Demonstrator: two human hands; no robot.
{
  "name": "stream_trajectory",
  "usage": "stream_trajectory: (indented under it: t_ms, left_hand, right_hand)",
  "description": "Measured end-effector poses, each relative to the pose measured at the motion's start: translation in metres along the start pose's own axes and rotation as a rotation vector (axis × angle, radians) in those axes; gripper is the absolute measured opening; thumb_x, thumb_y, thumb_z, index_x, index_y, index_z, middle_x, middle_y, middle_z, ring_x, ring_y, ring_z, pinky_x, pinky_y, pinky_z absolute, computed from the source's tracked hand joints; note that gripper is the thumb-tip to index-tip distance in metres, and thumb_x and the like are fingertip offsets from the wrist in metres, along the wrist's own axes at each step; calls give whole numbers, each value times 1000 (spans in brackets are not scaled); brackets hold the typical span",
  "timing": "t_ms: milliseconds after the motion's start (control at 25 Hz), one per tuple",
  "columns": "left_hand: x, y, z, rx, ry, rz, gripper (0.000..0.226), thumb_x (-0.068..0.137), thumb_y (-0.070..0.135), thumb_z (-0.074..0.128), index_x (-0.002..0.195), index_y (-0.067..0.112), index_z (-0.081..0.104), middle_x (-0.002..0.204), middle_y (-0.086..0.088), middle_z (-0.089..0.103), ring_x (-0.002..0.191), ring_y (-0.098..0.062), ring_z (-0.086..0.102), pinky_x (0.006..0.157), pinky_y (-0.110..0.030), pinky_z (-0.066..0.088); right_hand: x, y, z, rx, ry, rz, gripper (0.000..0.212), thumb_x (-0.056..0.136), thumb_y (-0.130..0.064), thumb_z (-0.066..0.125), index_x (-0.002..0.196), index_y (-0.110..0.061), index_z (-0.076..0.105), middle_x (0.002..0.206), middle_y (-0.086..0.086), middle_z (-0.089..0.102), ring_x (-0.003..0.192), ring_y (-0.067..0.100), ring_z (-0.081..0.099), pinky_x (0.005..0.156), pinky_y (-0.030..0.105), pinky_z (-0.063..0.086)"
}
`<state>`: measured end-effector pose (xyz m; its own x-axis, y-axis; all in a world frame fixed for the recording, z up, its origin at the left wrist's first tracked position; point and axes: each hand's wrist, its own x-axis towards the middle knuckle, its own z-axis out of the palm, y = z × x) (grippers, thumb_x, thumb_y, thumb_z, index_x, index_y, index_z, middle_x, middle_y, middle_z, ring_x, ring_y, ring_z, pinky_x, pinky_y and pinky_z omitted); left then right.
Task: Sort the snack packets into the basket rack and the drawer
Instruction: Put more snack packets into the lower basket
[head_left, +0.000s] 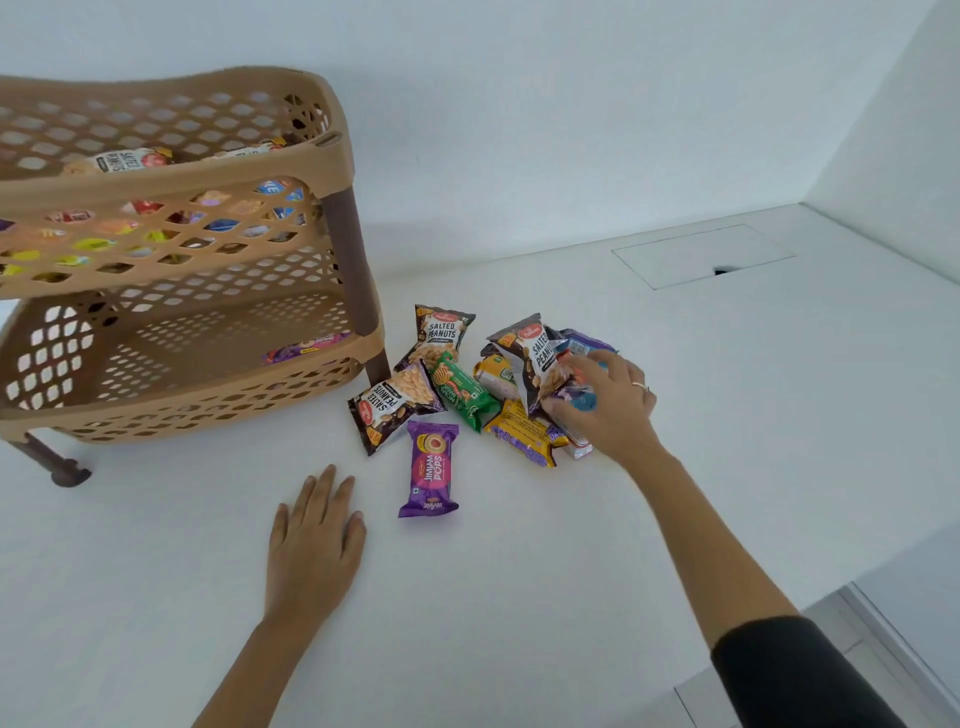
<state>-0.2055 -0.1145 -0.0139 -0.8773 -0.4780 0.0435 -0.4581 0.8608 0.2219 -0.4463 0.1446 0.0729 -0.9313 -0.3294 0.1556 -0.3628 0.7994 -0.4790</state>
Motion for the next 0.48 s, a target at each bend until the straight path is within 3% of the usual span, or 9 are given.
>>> stream_trajectory:
  t_ms: [80,160,360,480]
  left_hand:
    - [0,1,-1,3,-1,-3,67,90,46,13,140,17,46,152,-6,35,141,-27,30,111,-50,26]
    - [1,1,-1,15,-1,-1,67,90,47,12,140,17,45,152,-6,34,141,-26,29,111,-49,26]
    - [1,0,0,8,5,7,66,89,47,12,141,20,43,154,-4,32,142,-24,27,112,-46,24]
    - [2,-1,-10,-143,-5,-36,57,91,42,27,140,18,43,149,-4,40,139,-22,34,112,-42,25]
  right_hand:
    - [6,16,-10,-14,-265,-64,73,71,-48,75,136,-42,41,141,-6,35,133,24,24,106,47,28]
    - [10,21,-14,48,-328,-112,78,70,-39,79,138,-38,41,140,-3,36,131,26,25,106,43,33]
    - [10,14,-10,59,-174,-111,50,66,-30,76,113,-21,62,121,1,43,114,27,35,80,23,30]
    - [12,-8,-21,124,-8,-73,36,67,-25,72,101,-19,63,118,3,43,104,21,34,80,27,32]
